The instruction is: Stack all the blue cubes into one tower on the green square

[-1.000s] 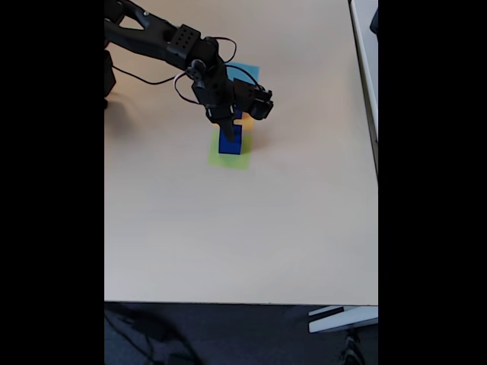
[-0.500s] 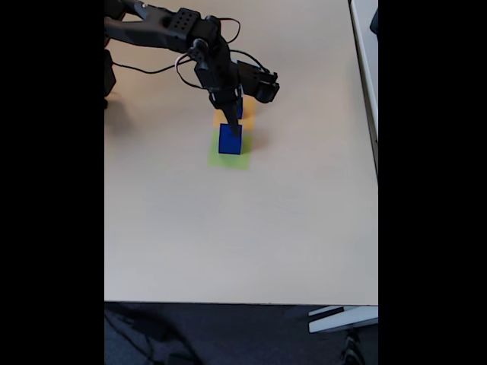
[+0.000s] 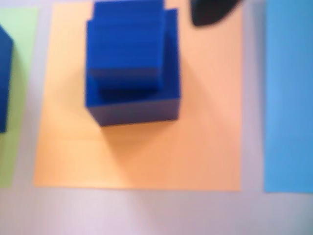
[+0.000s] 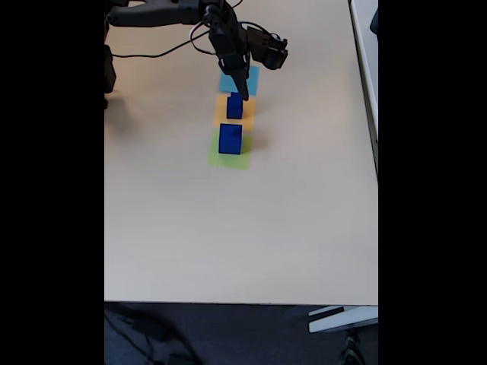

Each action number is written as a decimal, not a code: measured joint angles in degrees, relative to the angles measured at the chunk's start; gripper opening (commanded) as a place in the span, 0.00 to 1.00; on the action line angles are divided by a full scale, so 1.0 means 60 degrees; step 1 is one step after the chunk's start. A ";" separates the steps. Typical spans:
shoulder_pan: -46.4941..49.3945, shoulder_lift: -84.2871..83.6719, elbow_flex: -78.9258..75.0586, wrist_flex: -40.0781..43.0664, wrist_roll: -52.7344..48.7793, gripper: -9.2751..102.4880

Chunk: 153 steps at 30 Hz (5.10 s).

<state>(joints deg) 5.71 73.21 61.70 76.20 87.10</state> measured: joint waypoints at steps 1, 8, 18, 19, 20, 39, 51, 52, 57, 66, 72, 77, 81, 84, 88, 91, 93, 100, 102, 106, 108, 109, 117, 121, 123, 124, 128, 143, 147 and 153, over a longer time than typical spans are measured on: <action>-0.0103 0.0000 0.0015 -0.0088 0.0117 0.33; -0.0337 -0.0088 0.1362 -0.1567 0.0322 0.32; -0.0308 -0.0073 0.2227 -0.2314 0.0176 0.32; -0.0293 -0.0073 0.2329 -0.2329 0.0176 0.31; -0.0249 -0.0088 0.2373 -0.2344 0.0132 0.31; 0.0146 -0.0073 0.2871 -0.2446 -0.0278 0.30; 0.0132 -0.0088 0.3062 -0.2446 -0.0425 0.29; 0.0132 -0.0073 0.3076 -0.2446 -0.0425 0.28; 0.0161 -0.0073 0.3076 -0.2417 -0.0527 0.28; 0.0249 -0.0073 0.3076 -0.2256 -0.0688 0.27; 0.0293 -0.0073 0.3076 -0.2241 -0.0762 0.23; 0.0352 -0.0073 0.3076 -0.2241 -0.0776 0.14; 0.0337 -0.0073 0.3076 -0.2241 -0.0776 0.12; 0.0337 -0.0073 0.3076 -0.2241 -0.0806 0.10; 0.0337 -0.0073 0.3076 -0.2241 -0.0864 0.10; 0.0337 0.0015 0.3076 -0.2139 -0.0864 0.10; 0.0337 0.0059 0.3076 -0.1904 -0.0894 0.10; 0.0322 0.0103 0.1772 -0.0264 -0.0776 0.10; 0.0220 0.0103 0.1436 -0.0029 -0.0615 0.10; -0.0132 0.0103 0.1128 0.0088 -0.0190 0.10; -0.0308 0.0103 0.0981 0.0088 0.0073 0.10; -0.0410 0.0103 0.0908 0.0088 0.0234 0.10; -0.1611 -0.0498 0.0366 0.0088 0.1919 0.08; -0.2080 -0.1040 0.0366 -0.0293 0.2520 0.08; -0.2183 -0.1289 0.0366 -0.0630 0.2607 0.08; -0.2197 -0.1406 0.0366 -0.0776 0.2622 0.08; -0.2227 -0.1729 0.0366 -0.1113 0.2739 0.08; -0.2402 -0.2827 0.0161 -0.1904 0.2769 0.09; -0.2402 -0.2959 0.0161 -0.2109 0.2769 0.09; -0.2402 -0.2959 0.0161 -0.2168 0.2783 0.09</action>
<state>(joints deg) -8.70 55.46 62.67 63.19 103.80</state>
